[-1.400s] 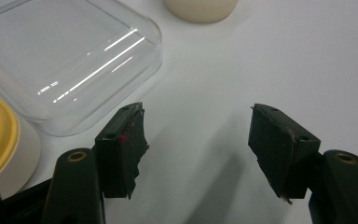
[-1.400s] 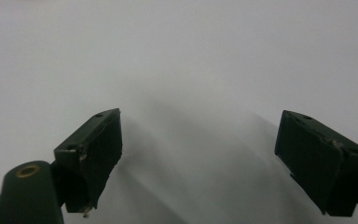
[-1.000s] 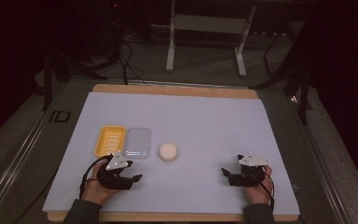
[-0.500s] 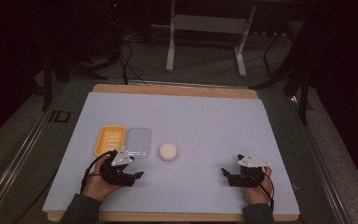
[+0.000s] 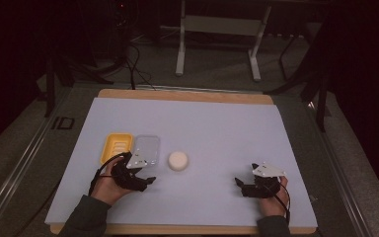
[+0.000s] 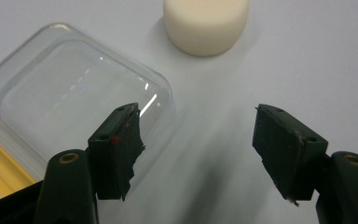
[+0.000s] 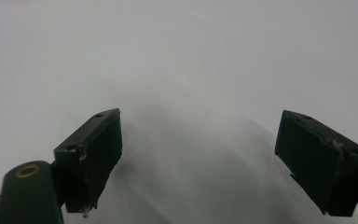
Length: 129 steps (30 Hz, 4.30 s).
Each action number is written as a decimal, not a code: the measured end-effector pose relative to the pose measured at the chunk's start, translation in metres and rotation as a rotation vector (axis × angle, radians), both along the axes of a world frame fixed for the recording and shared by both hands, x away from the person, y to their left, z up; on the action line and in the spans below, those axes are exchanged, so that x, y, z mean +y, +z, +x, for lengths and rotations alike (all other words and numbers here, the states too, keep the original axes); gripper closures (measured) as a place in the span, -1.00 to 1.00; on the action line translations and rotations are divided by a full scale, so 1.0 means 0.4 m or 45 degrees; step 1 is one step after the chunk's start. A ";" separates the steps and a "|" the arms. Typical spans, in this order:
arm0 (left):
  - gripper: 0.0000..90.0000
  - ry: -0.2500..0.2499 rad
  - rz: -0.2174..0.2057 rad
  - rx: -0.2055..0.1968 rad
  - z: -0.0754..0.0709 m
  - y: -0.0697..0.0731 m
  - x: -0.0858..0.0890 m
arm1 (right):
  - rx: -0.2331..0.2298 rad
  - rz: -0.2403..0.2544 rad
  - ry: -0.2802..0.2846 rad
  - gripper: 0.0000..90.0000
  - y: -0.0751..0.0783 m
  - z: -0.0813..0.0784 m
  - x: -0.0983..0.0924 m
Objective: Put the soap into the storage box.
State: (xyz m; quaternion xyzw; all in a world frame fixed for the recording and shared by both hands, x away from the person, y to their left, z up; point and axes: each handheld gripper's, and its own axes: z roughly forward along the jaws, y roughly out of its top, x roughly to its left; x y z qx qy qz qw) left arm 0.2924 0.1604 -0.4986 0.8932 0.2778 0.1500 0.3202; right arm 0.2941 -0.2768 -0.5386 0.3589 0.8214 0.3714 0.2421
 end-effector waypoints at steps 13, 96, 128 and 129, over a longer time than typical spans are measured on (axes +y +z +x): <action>-0.36 -0.017 0.059 0.005 0.055 0.019 -0.028 | -0.002 -0.007 0.001 -0.67 0.000 -0.001 0.001; -0.67 -0.320 0.287 0.153 0.192 0.011 -0.168 | -0.007 -0.008 -0.002 -0.67 0.000 -0.002 0.001; -0.67 -0.371 0.404 0.198 0.219 0.003 -0.225 | -0.007 -0.005 -0.002 -0.68 0.000 -0.002 0.001; -0.67 -0.375 0.408 0.198 0.220 0.004 -0.226 | -0.006 -0.004 -0.002 -0.68 0.000 -0.002 0.001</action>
